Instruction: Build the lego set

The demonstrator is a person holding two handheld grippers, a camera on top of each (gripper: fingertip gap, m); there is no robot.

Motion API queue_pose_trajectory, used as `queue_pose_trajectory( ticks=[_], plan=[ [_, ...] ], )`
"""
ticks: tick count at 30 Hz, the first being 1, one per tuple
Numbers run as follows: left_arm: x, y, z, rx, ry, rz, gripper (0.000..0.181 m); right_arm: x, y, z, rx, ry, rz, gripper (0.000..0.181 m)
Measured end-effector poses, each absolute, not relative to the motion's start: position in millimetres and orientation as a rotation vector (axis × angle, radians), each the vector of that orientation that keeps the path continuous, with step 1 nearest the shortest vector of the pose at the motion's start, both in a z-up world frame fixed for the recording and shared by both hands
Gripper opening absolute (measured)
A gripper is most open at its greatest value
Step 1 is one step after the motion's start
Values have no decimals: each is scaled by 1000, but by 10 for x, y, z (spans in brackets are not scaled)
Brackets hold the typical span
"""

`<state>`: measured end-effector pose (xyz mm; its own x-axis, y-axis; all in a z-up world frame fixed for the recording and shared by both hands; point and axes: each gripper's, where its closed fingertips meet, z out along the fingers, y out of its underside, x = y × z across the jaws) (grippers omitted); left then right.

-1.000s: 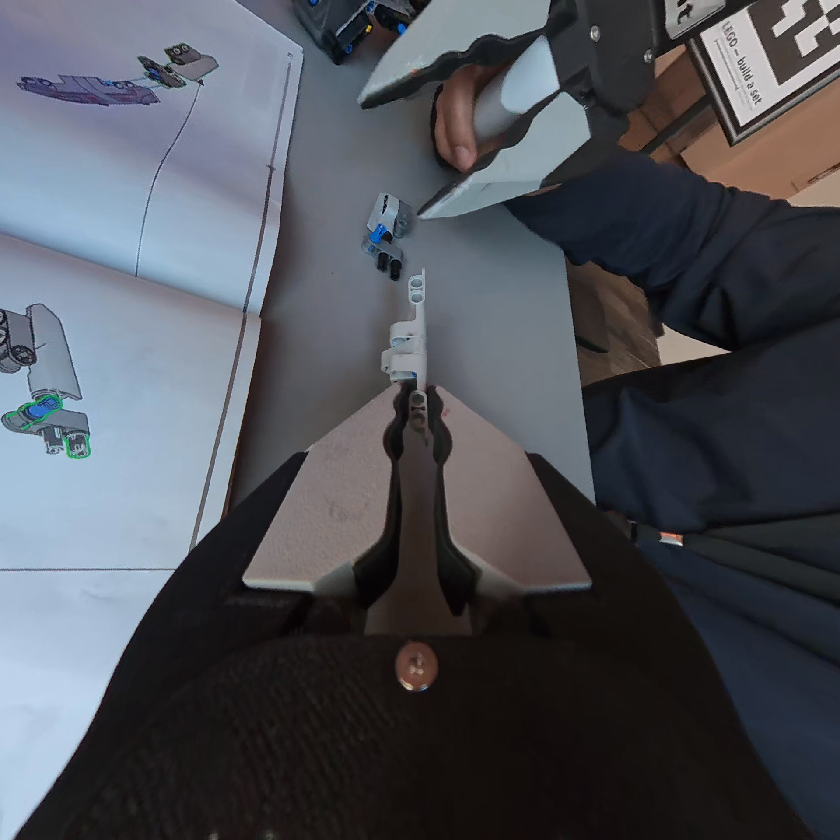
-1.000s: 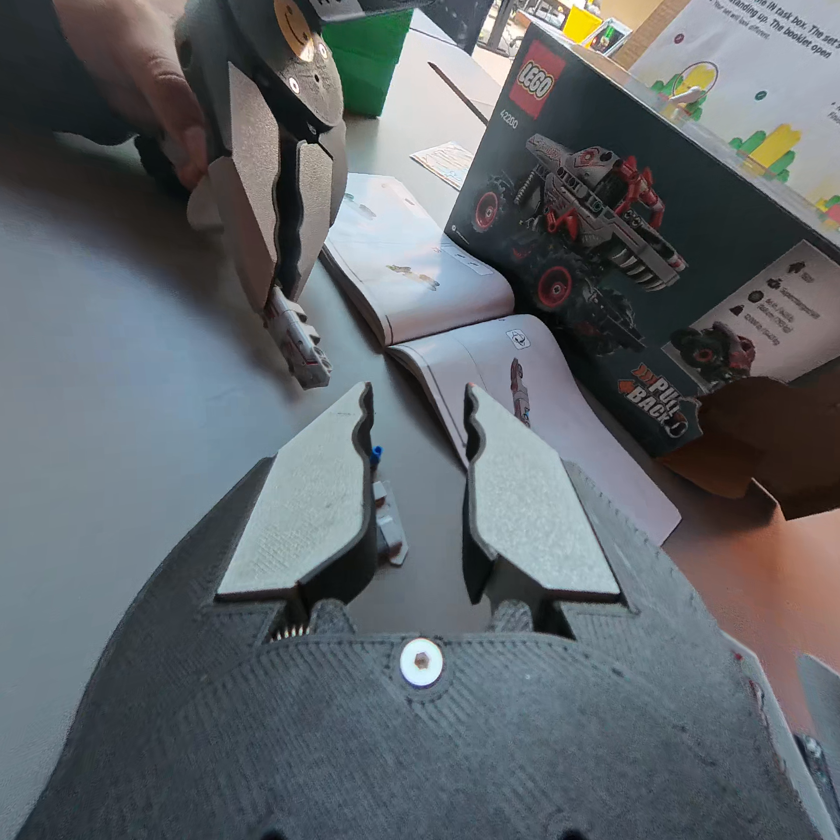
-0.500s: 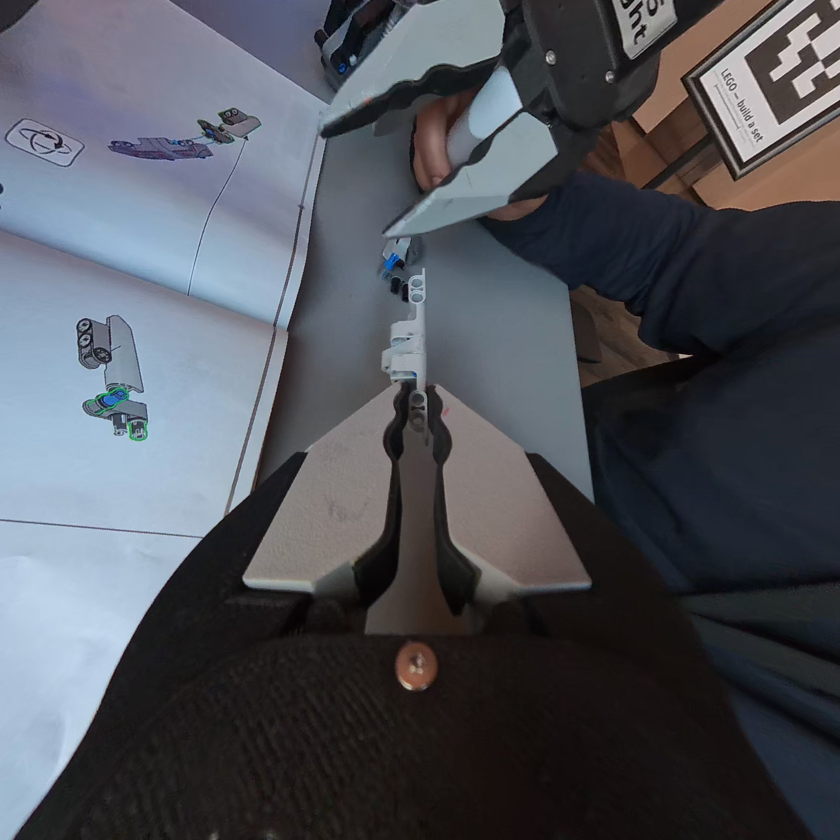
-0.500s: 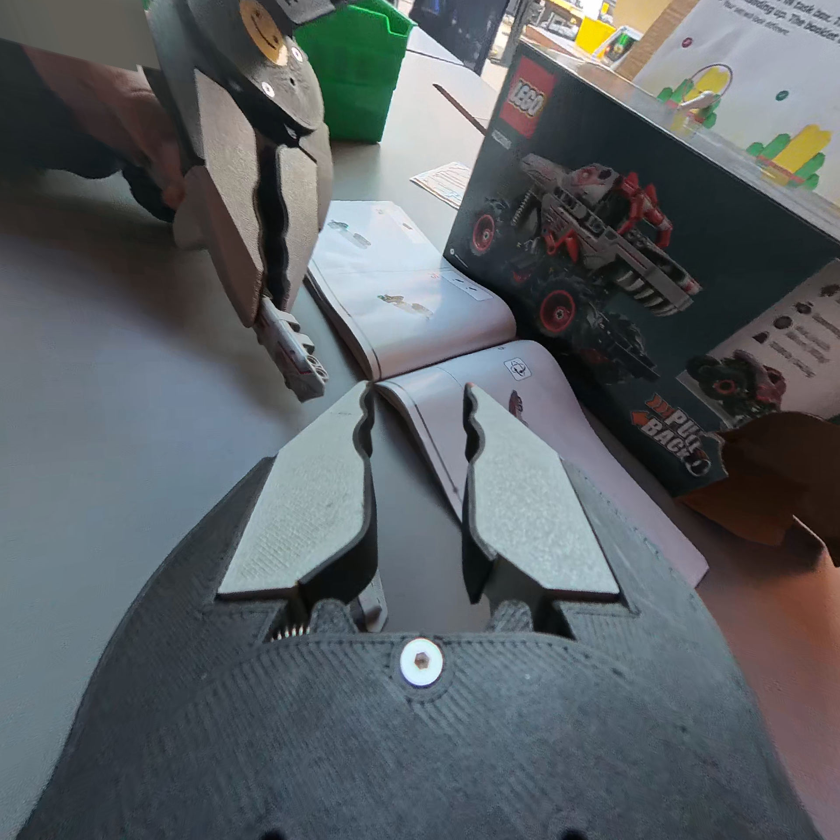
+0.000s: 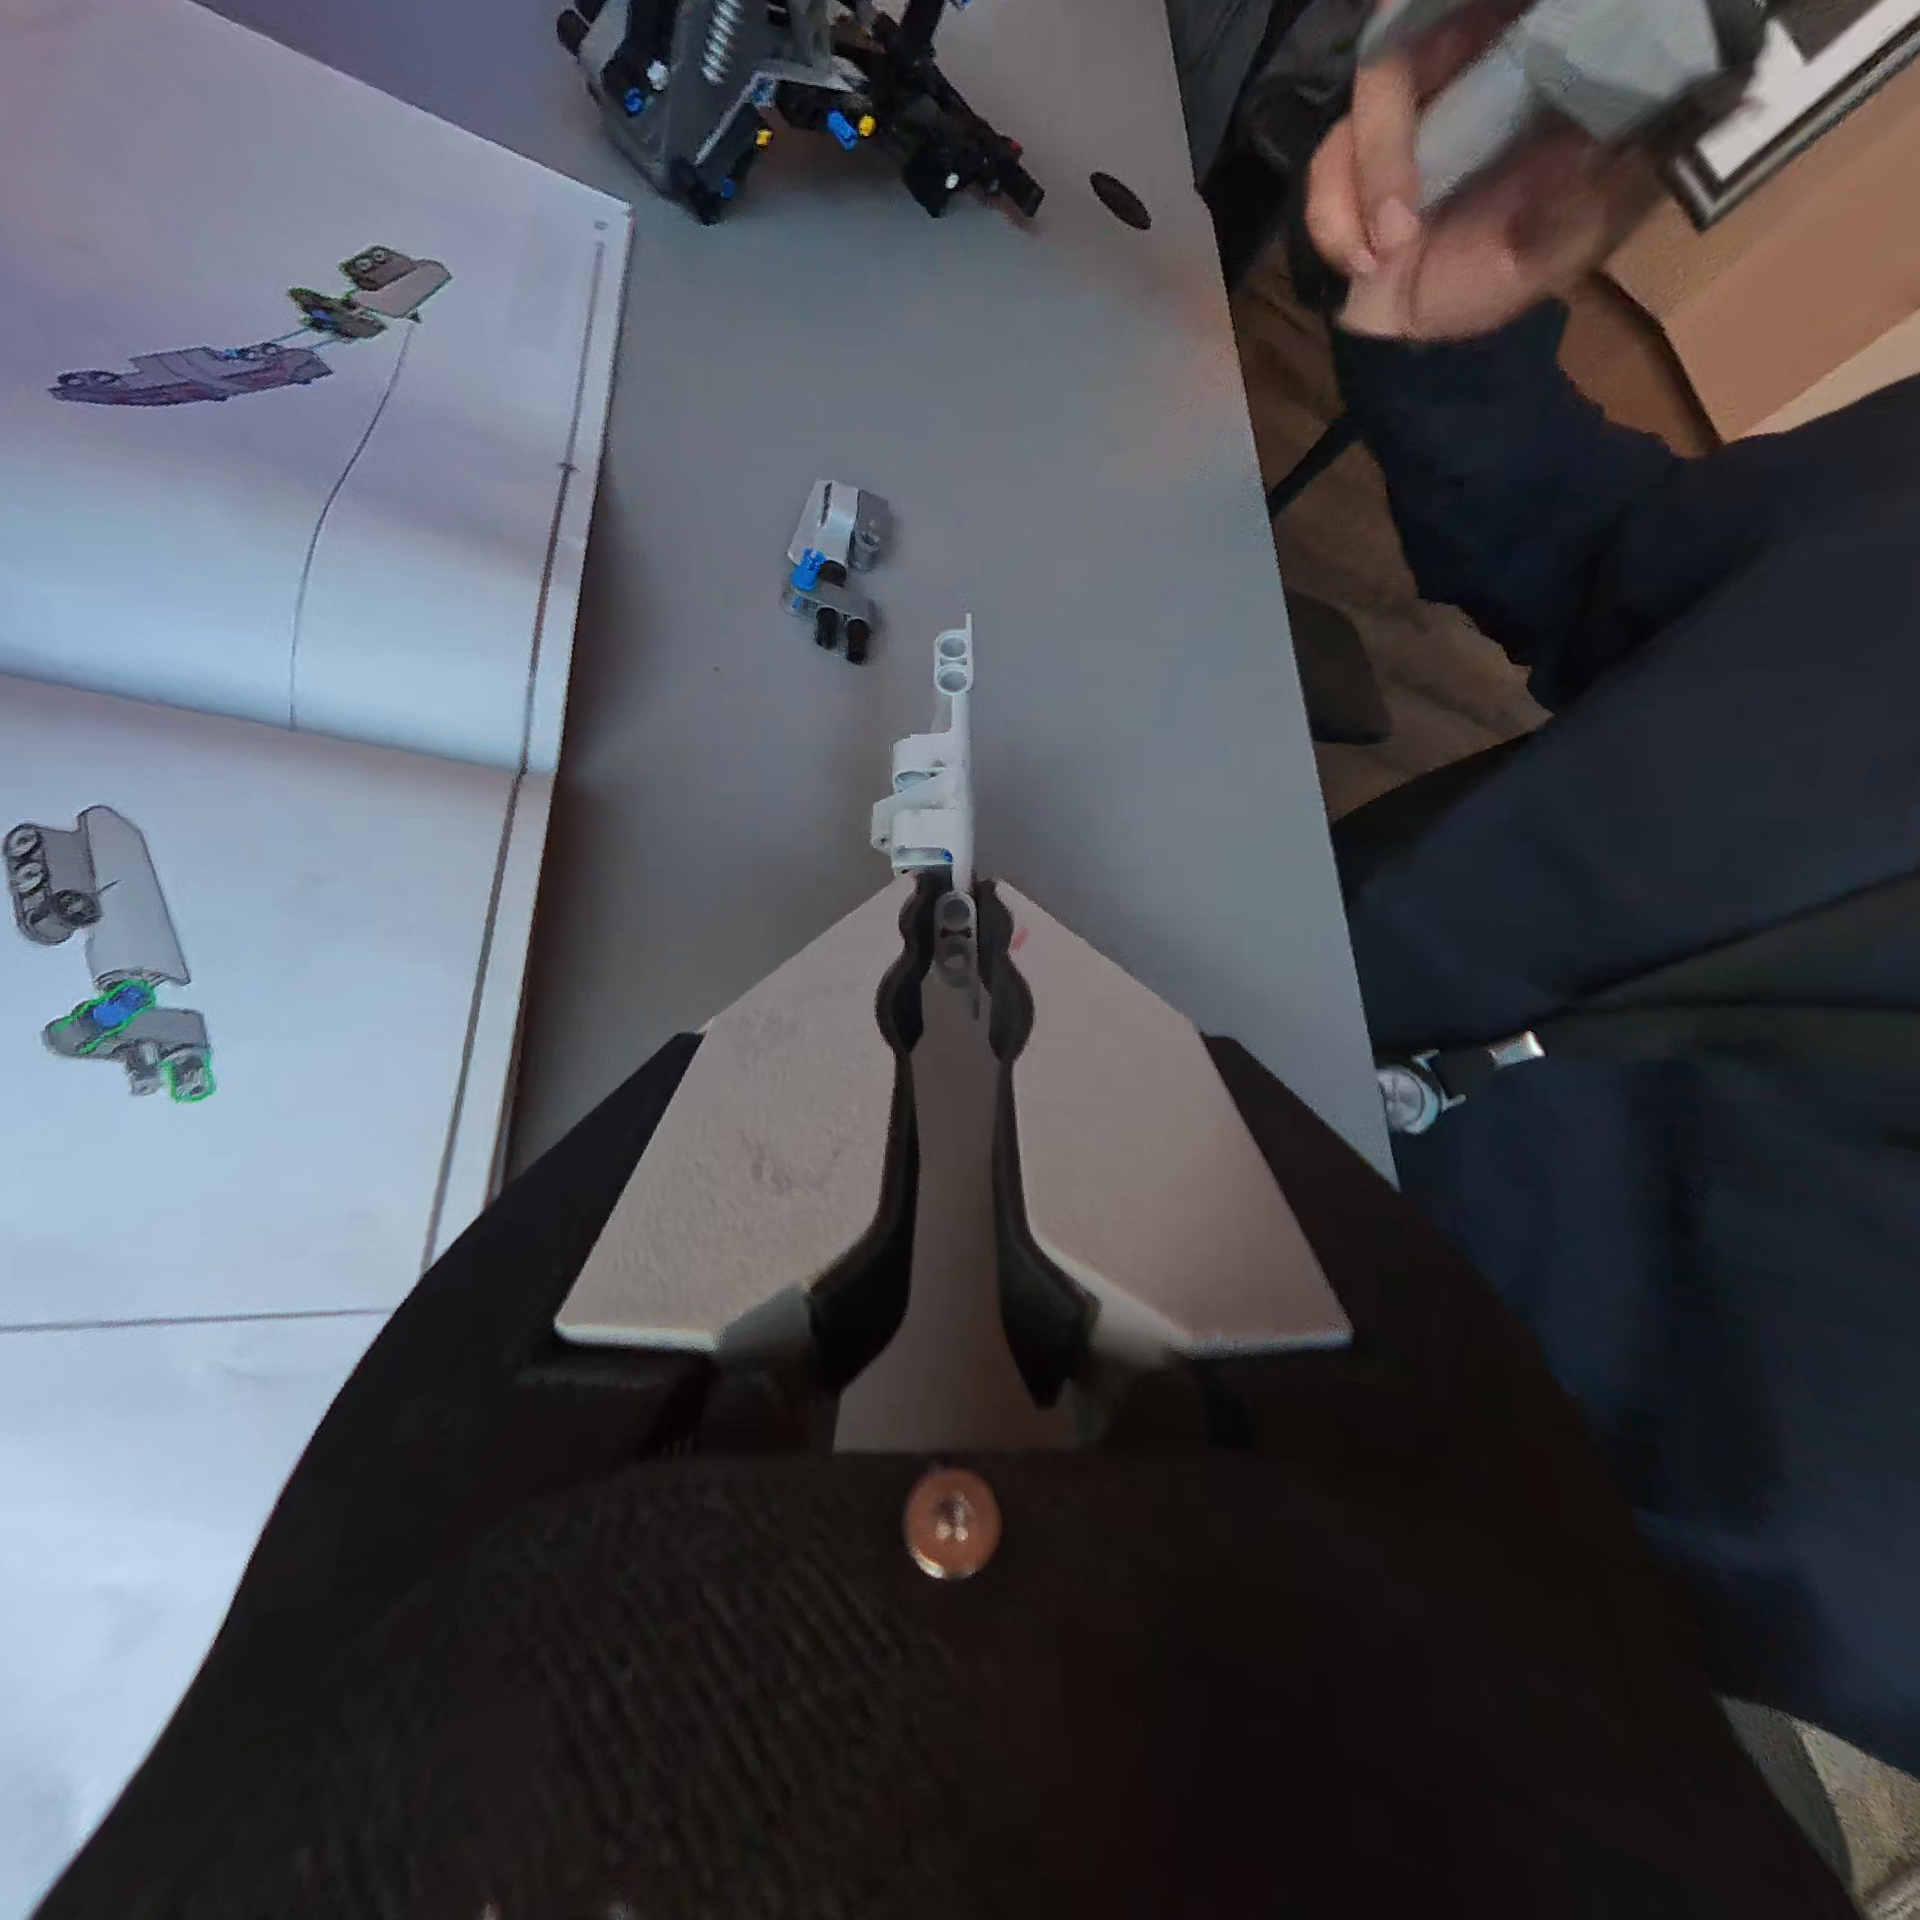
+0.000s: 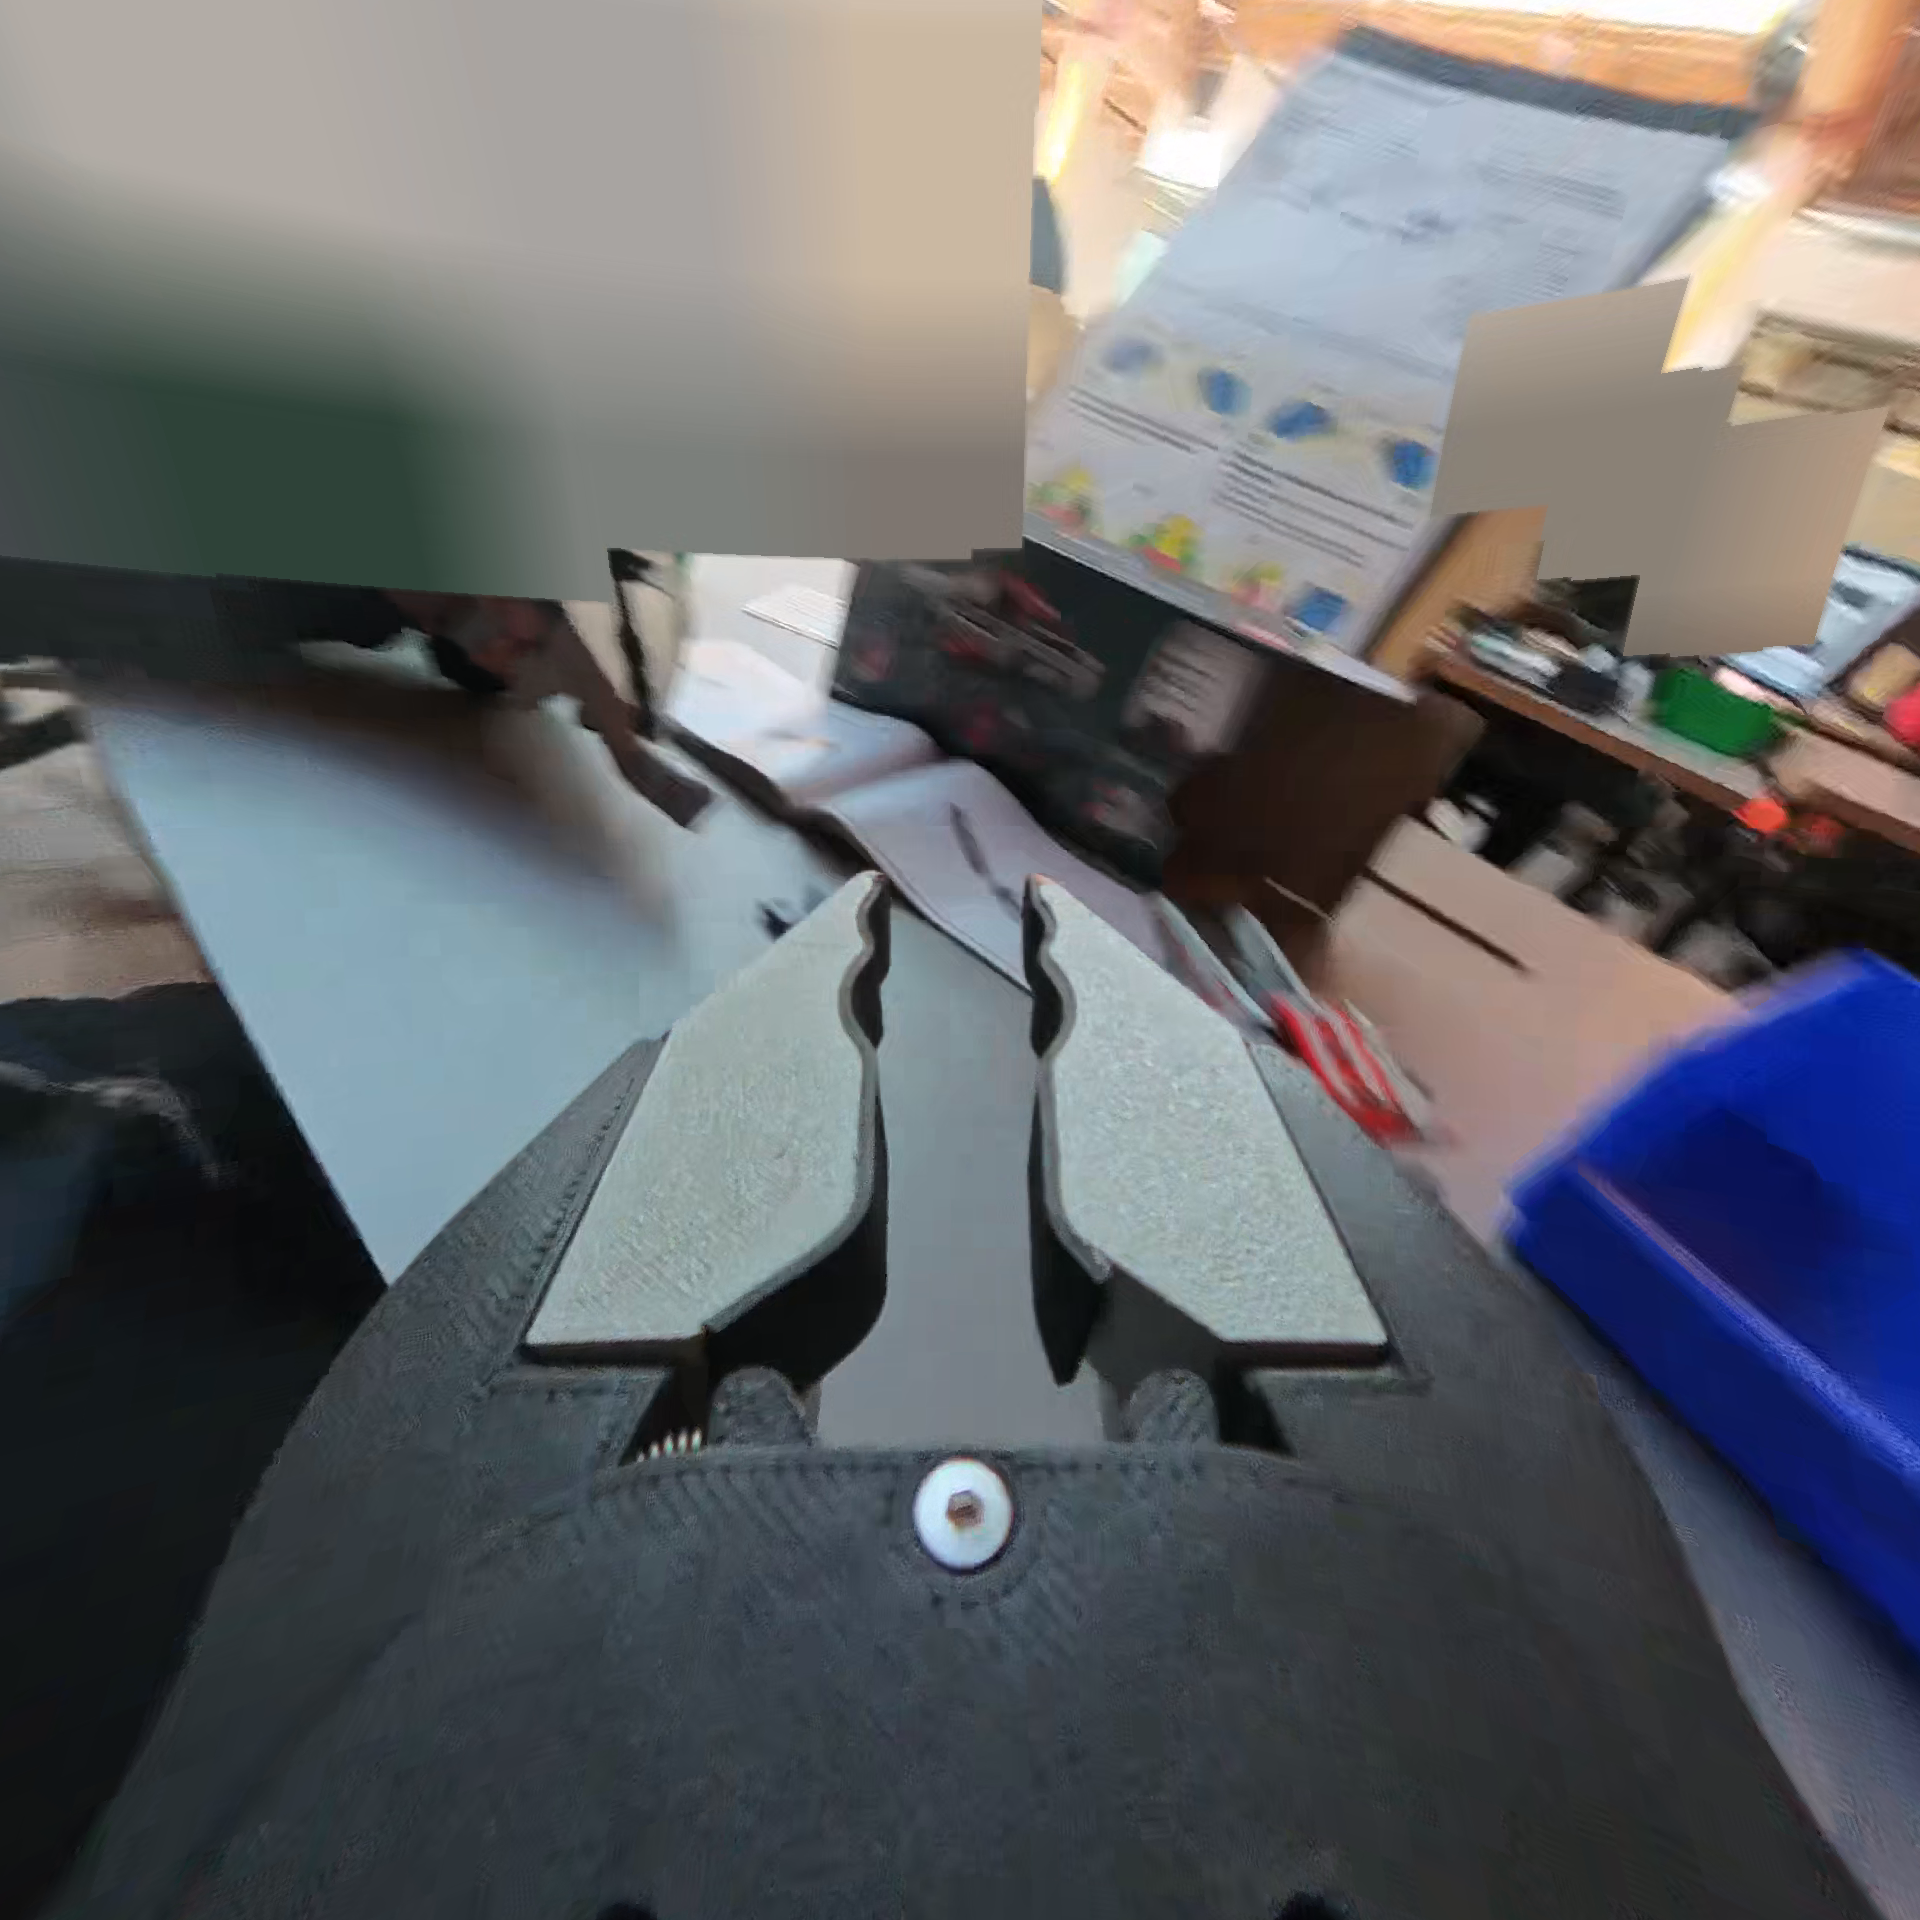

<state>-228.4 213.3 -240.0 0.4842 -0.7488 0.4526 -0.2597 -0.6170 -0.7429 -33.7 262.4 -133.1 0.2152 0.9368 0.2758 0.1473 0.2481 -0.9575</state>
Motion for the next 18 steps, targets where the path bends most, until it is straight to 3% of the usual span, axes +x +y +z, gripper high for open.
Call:
queue_pose_trajectory(
  ticks=[1, 4, 7, 10, 18],
  plan=[
    [-2235, 2101, -2390, -2119, 853, -1079, 5, -11, 2850, -1373, -1268, -1168, 736, 24],
    [-2040, 2056, -2319, -2068, 928, -1131, 4, 703, 3473, -1603, -1470, -1037, 723, 53],
    [-1836, 2100, -2290, -2040, 982, -1121, 4, 818, 3842, -1770, -1535, -1023, 797, 69],
    [-1653, 2121, -2291, -2033, 1008, -1140, 4, 592, 3926, -1906, -1546, -1111, 934, 74],
    [-1417, 2132, -2285, -2036, 1064, -1156, 4, 311, 3614, -2037, -1498, -1324, 1097, 61]
  ],
)
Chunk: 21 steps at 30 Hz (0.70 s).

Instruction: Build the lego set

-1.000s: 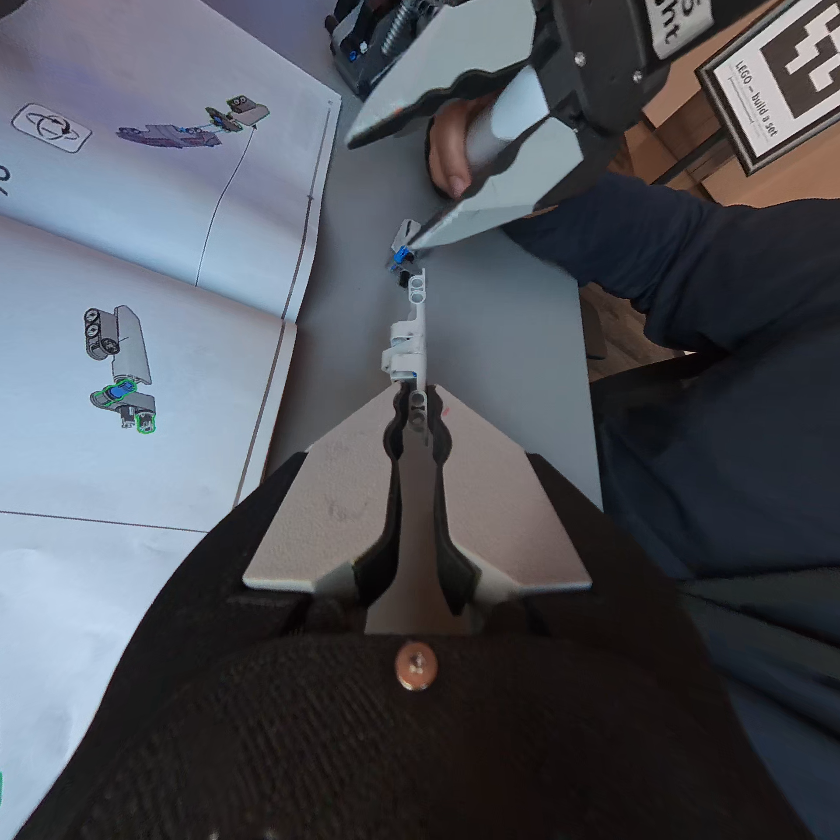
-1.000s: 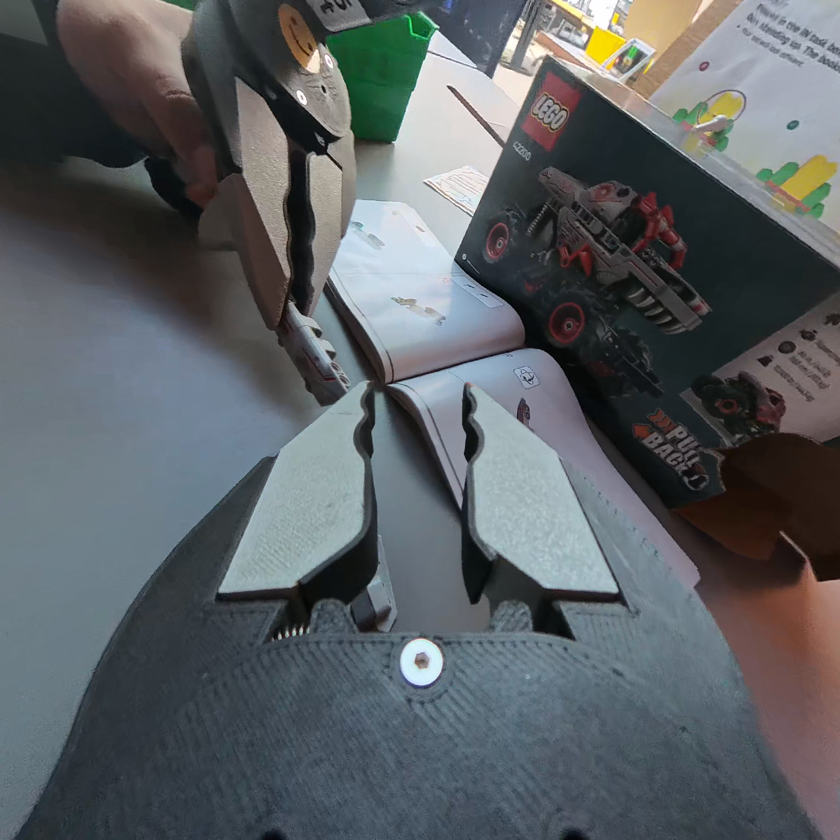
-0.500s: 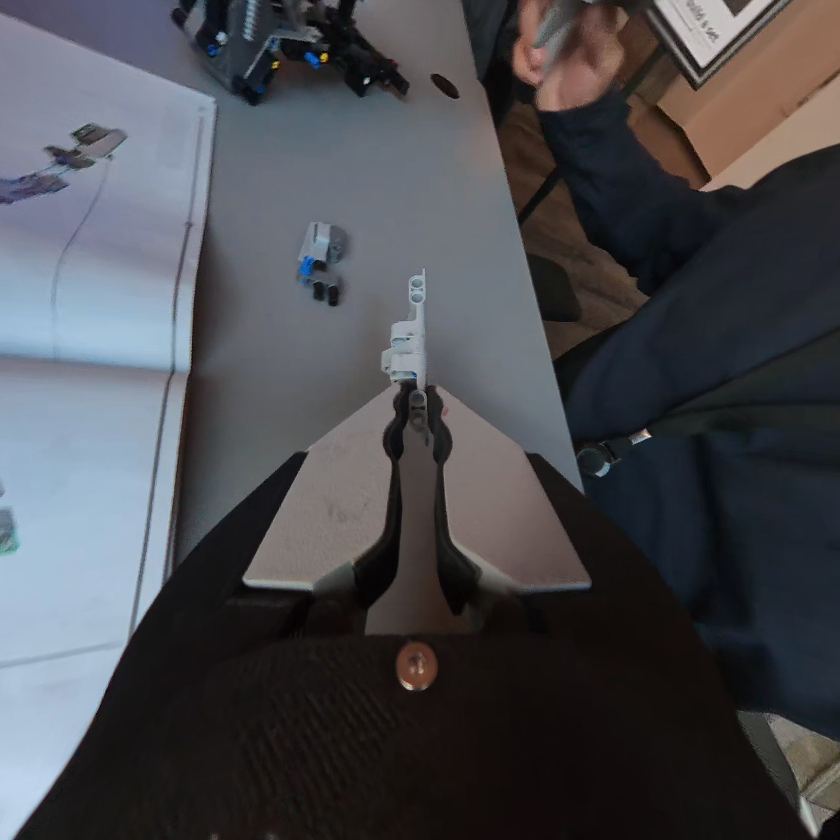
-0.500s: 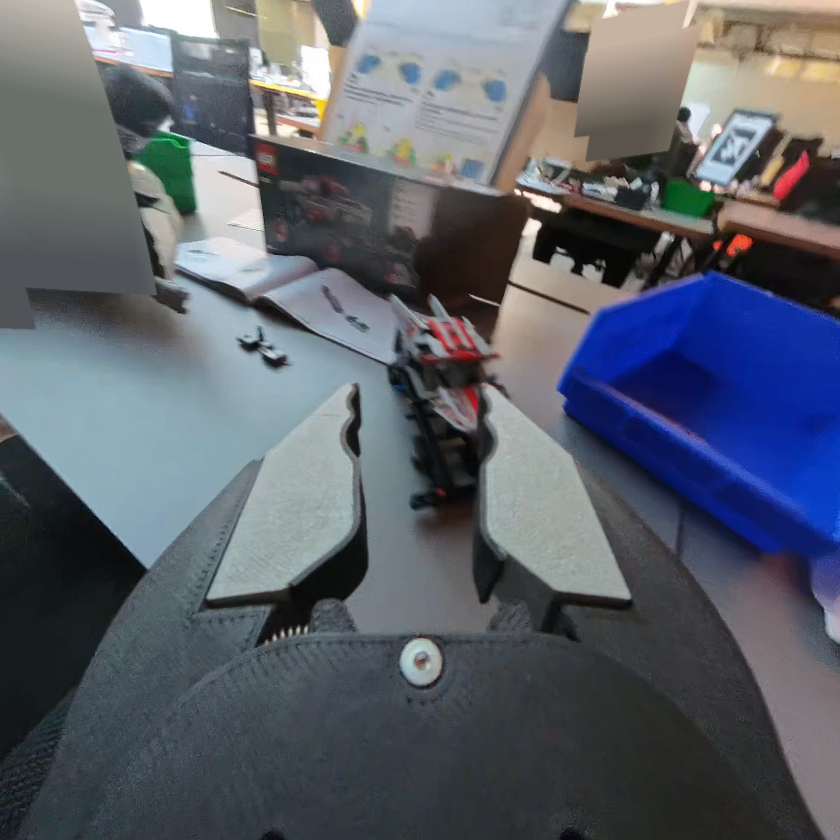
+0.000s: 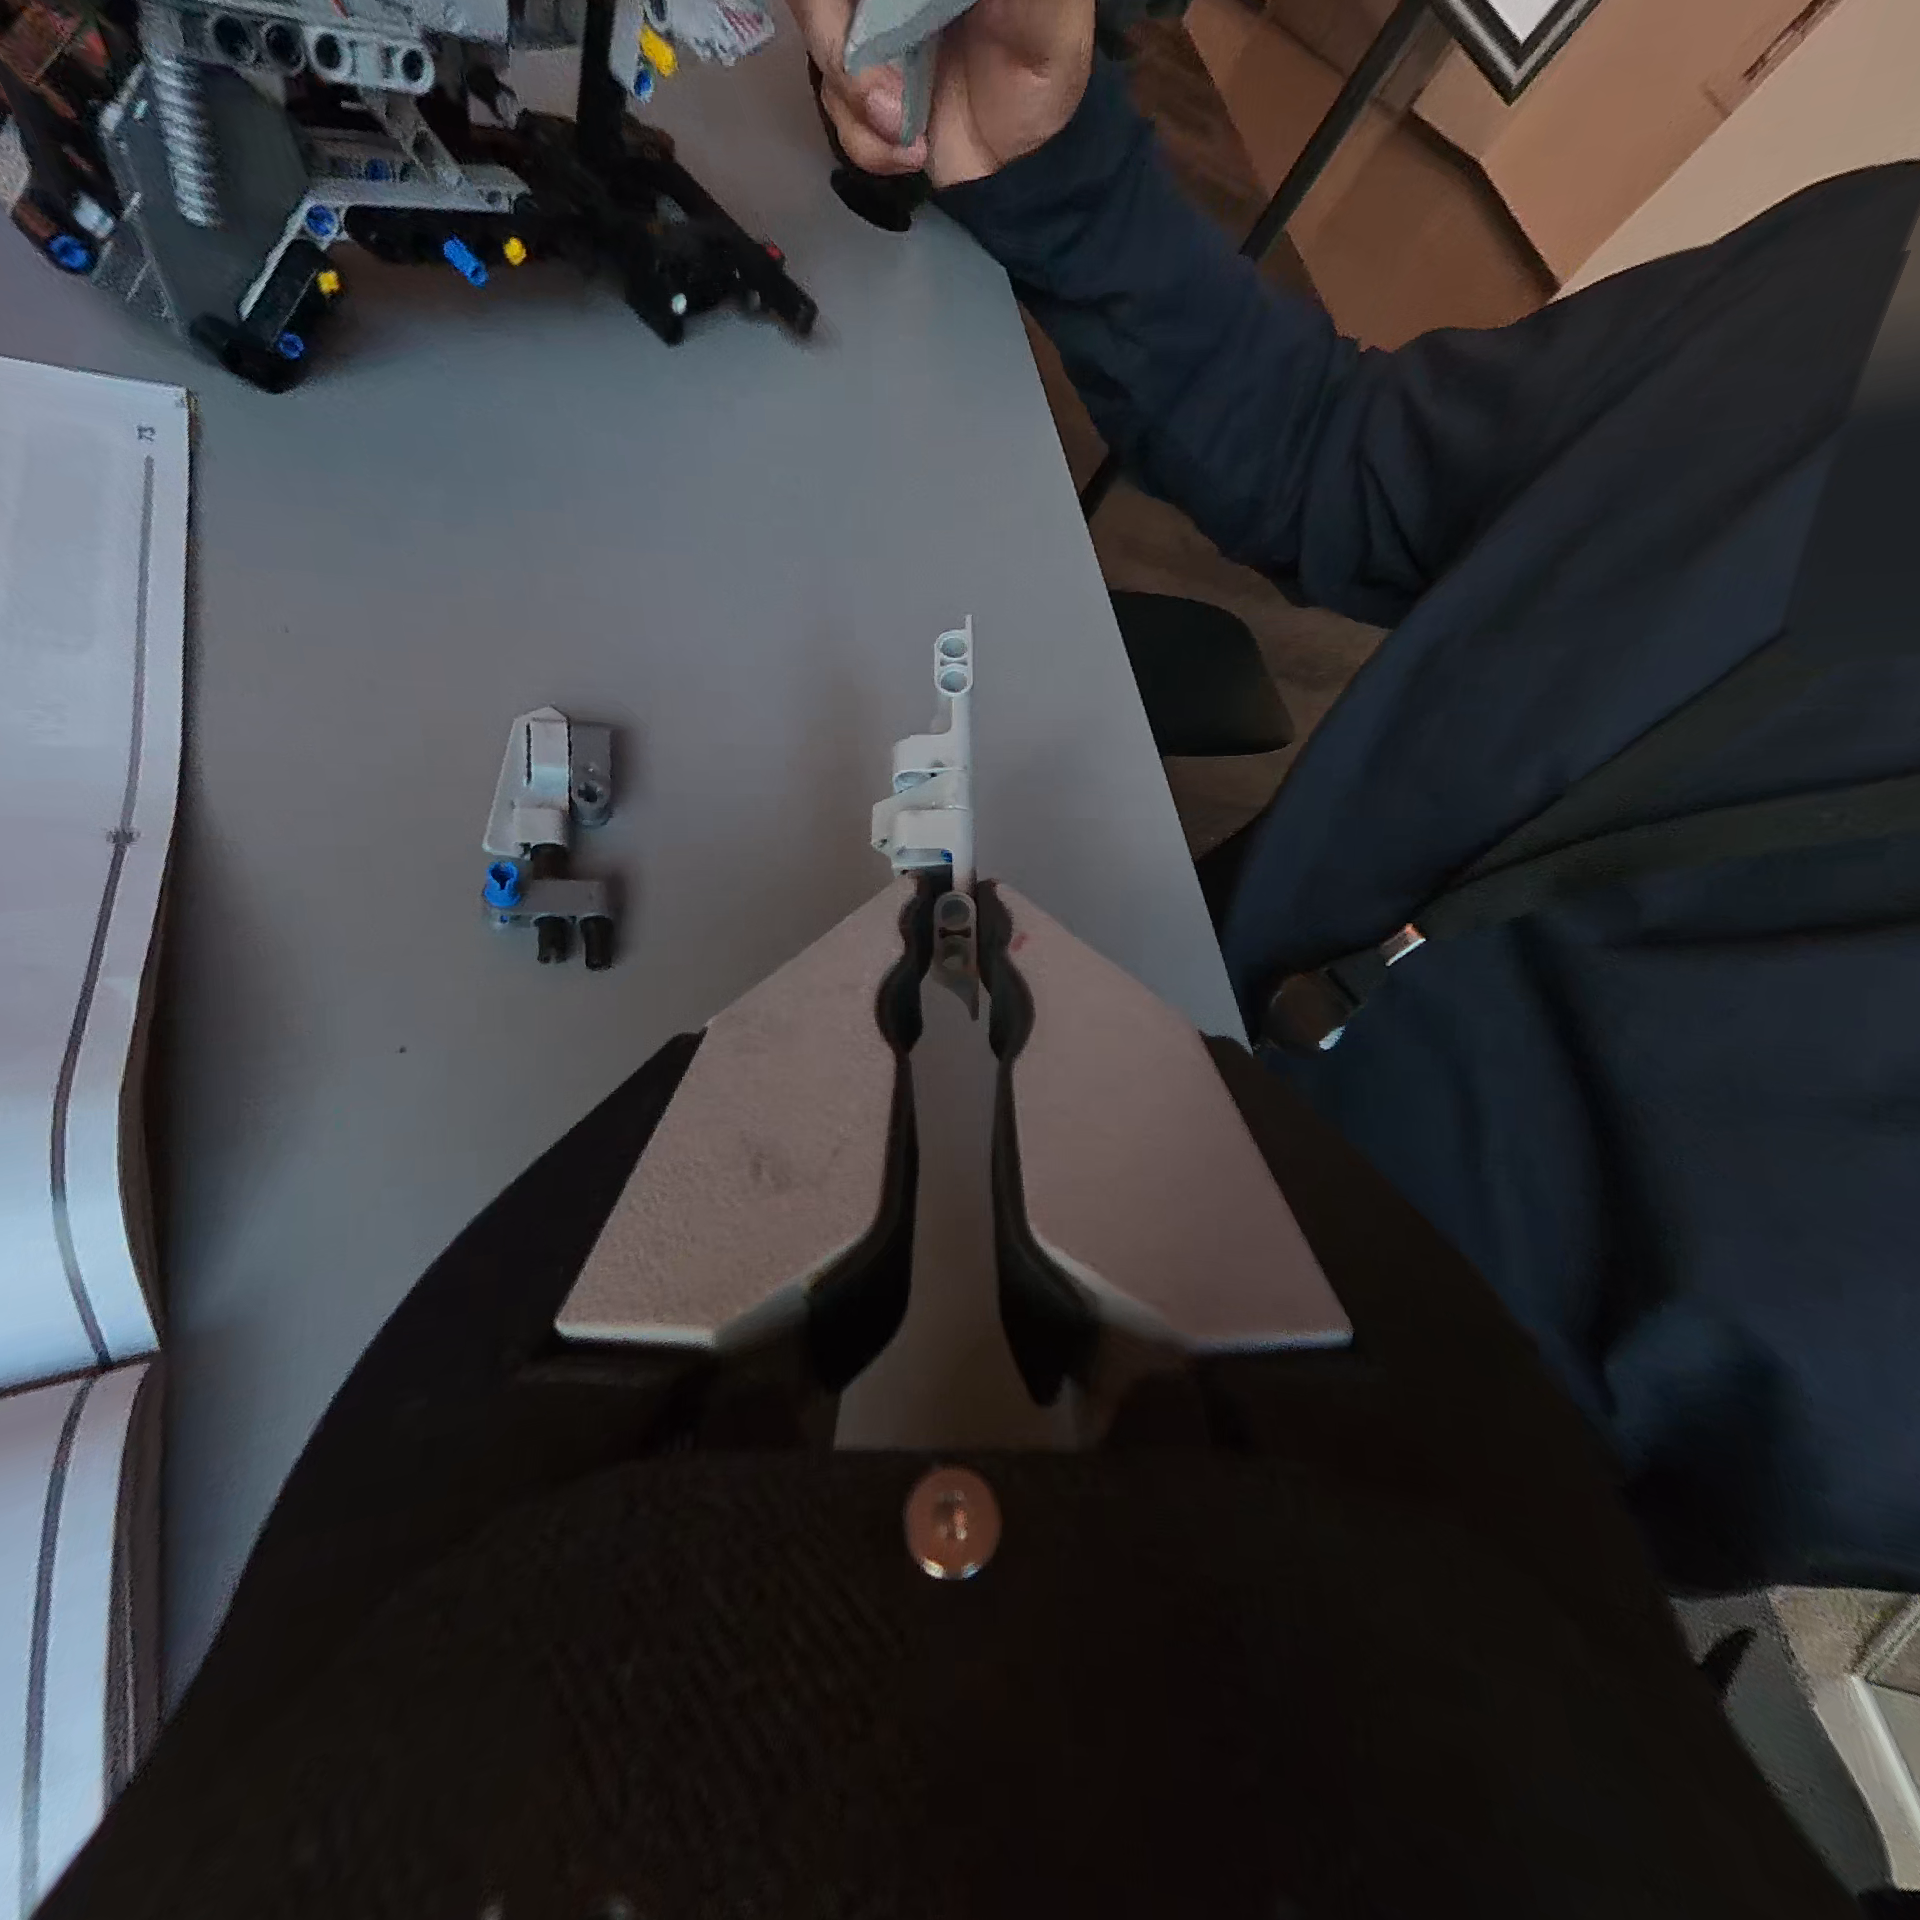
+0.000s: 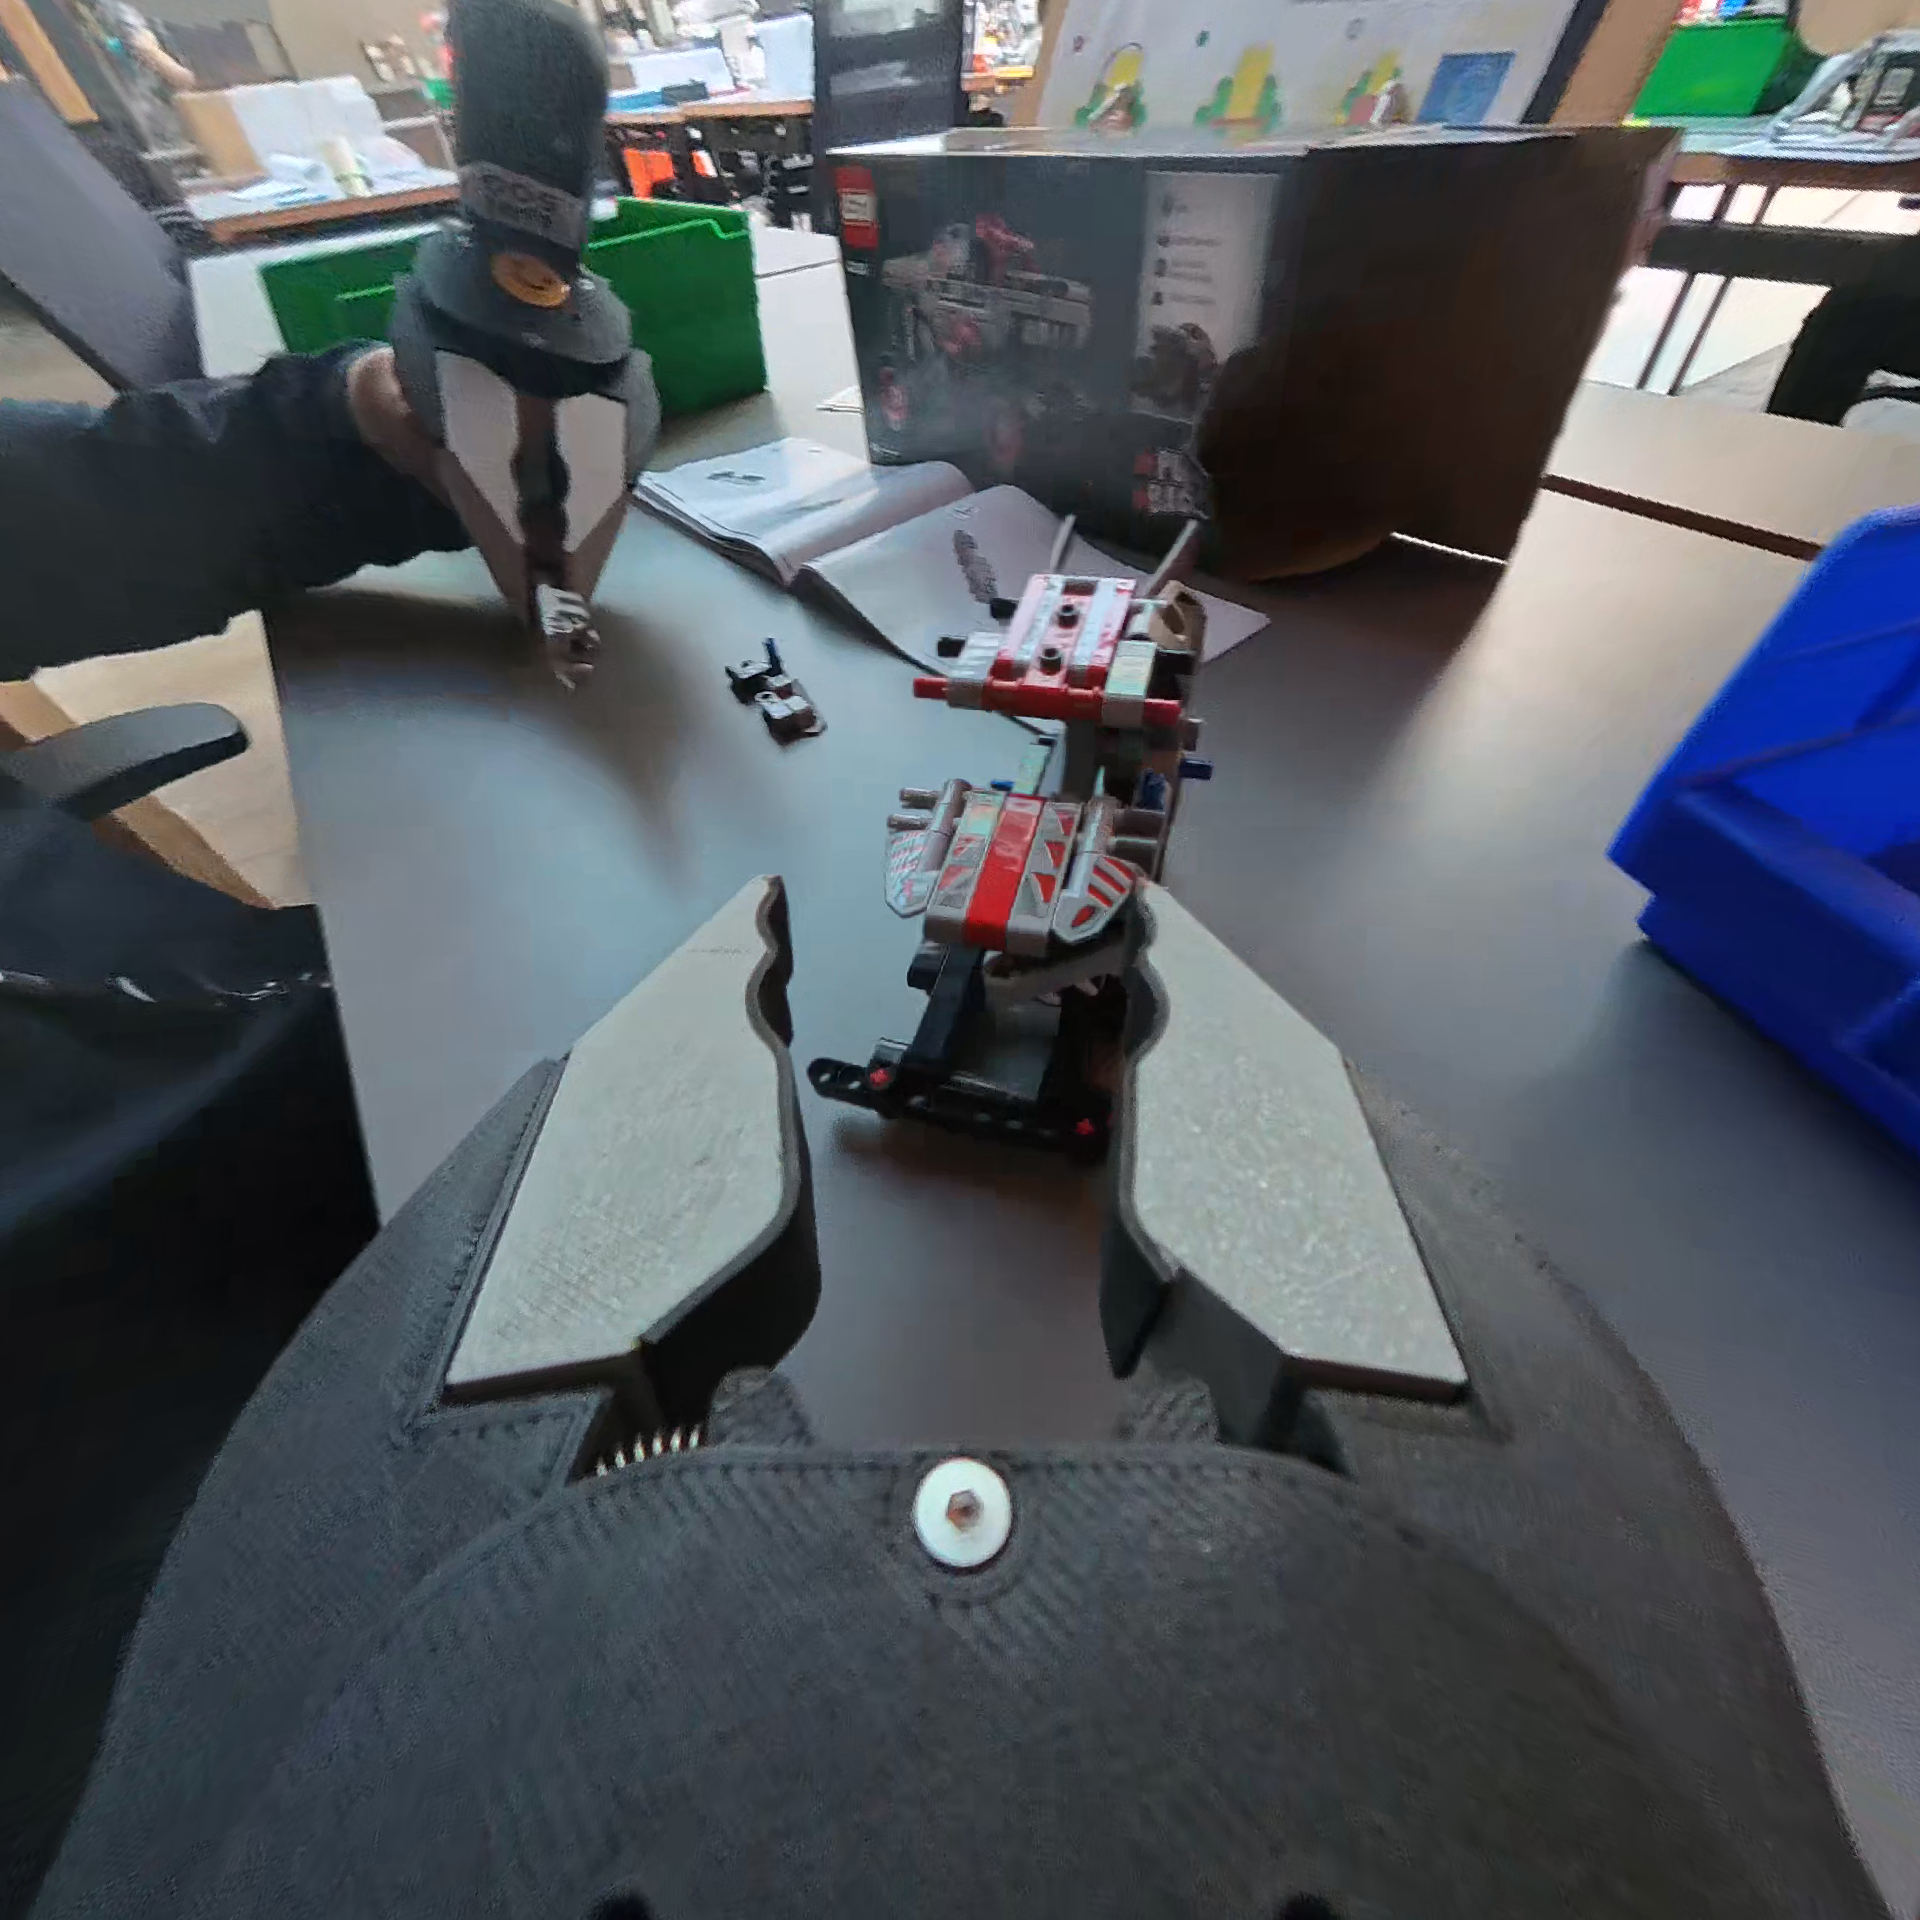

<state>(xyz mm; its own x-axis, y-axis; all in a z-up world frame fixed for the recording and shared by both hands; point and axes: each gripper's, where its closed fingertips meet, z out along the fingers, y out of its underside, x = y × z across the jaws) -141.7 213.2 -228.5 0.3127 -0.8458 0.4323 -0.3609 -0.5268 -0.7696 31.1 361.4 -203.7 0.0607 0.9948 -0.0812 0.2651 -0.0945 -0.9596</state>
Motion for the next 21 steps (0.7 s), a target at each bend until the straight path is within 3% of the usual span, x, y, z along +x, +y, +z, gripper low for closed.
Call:
queue_pose_trajectory(
  ticks=[8, 13, 19, 21],
  plan=[
    [-1196, 2077, -2061, -1880, 1381, -1121, 5, 39, 2855, -2024, -1274, -1533, 1093, 54],
    [-1085, 2149, -2041, -1675, 1612, -1004, 4, 298, 3189, -1890, -1269, -1346, 986, 47],
    [-899, 2483, -1808, -1422, 1685, -989, 4, 767, 3728, -1573, -1353, -893, 1355, 54],
    [-866, 2585, -1823, -1406, 1704, -999, 5, 845, 3916, -1598, -1422, -771, 1349, 69]
  ],
)
